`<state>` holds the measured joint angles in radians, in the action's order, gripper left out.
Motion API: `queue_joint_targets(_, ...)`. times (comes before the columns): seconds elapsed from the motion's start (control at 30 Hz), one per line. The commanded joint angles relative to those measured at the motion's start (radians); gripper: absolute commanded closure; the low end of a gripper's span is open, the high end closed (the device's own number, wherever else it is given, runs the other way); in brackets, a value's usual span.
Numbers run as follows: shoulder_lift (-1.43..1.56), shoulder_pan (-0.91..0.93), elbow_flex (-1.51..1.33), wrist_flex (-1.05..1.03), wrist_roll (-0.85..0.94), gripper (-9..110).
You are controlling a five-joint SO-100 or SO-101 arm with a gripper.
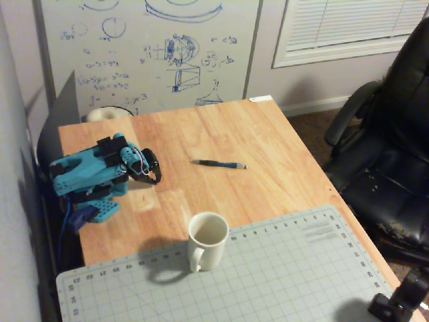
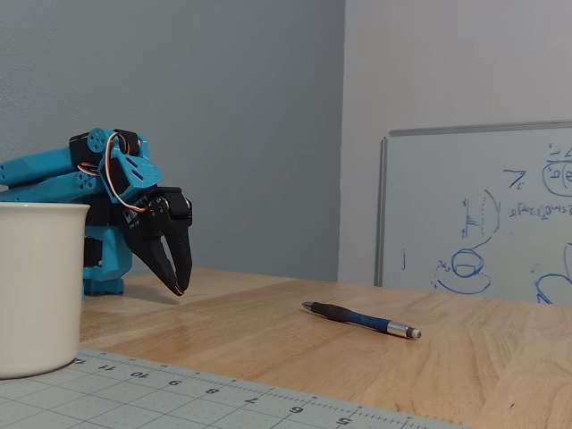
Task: Touch the pen.
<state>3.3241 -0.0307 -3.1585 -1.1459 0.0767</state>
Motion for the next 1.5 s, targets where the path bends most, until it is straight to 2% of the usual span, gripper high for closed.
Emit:
queue_joint_targets(0.0, 0.037, -0.014, 0.032, 0.138, 0.009, 101)
queue_joint_targets(0.2, 0.017, -0.017, 0.035, 0.436, 0.009, 101)
queue_joint_targets(0.37, -0.161, -0.026, 0.167, 0.588, 0.008, 101)
queue_joint_targets(0.9, -0.920, -0.037, 0.830, 0.601, 0.008, 101)
queue_joint_targets(1.23, -1.362, -0.038, 1.081, 0.606, 0.009, 101)
queue_joint_targets(1.47, -1.532, -0.038, 1.167, 0.606, 0.009, 101)
